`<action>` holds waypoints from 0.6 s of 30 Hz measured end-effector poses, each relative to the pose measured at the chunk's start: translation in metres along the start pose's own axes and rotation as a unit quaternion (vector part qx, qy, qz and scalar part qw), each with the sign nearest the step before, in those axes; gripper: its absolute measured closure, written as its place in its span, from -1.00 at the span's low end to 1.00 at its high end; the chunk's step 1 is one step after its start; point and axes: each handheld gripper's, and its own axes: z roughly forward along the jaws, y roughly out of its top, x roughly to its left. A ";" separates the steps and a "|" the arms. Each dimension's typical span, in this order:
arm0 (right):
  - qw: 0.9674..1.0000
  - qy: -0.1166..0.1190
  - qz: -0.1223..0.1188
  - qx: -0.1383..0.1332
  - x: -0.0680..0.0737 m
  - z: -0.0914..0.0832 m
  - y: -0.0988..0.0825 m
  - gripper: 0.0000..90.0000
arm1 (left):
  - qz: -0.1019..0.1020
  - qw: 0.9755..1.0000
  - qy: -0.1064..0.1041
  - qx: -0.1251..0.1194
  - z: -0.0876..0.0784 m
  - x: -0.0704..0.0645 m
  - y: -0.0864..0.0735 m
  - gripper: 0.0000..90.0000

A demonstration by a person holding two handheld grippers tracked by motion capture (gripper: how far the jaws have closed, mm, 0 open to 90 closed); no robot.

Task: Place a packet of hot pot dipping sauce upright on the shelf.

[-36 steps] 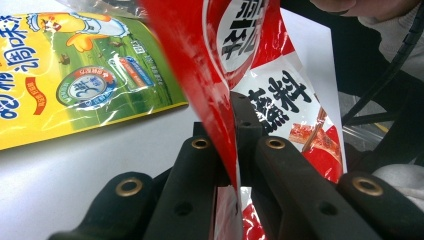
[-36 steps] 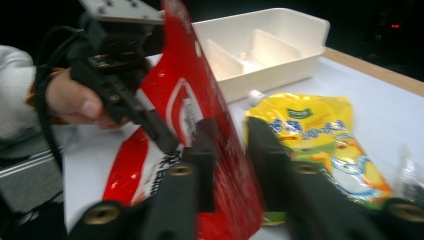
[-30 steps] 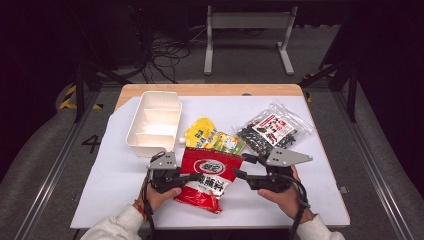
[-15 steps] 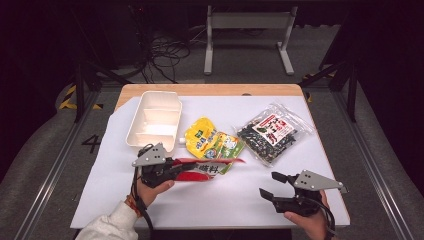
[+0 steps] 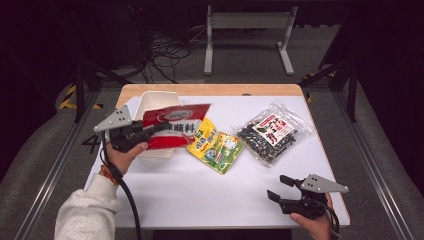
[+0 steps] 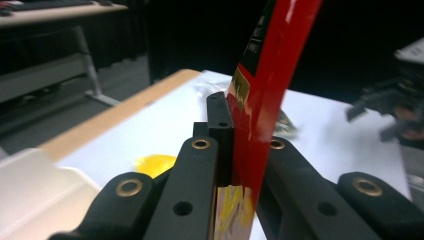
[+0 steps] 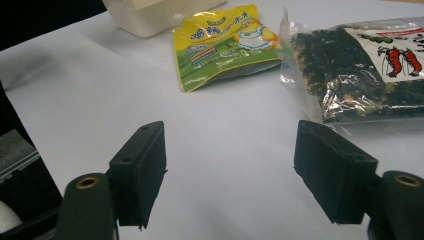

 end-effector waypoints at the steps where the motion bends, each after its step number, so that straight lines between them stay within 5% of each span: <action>1: 1.000 -0.002 -0.005 0.000 0.000 0.000 0.000 -0.34 | -0.002 1.000 0.010 0.004 -0.002 0.007 0.003 1.00; 11: 1.000 -0.008 -0.004 0.014 0.000 0.004 -0.006 -0.34 | -0.017 0.999 0.046 0.003 -0.005 0.062 0.015 1.00; 18: 1.000 -0.012 0.002 0.022 -0.001 0.004 -0.013 -0.34 | -0.023 0.998 0.052 0.024 0.012 0.094 0.021 1.00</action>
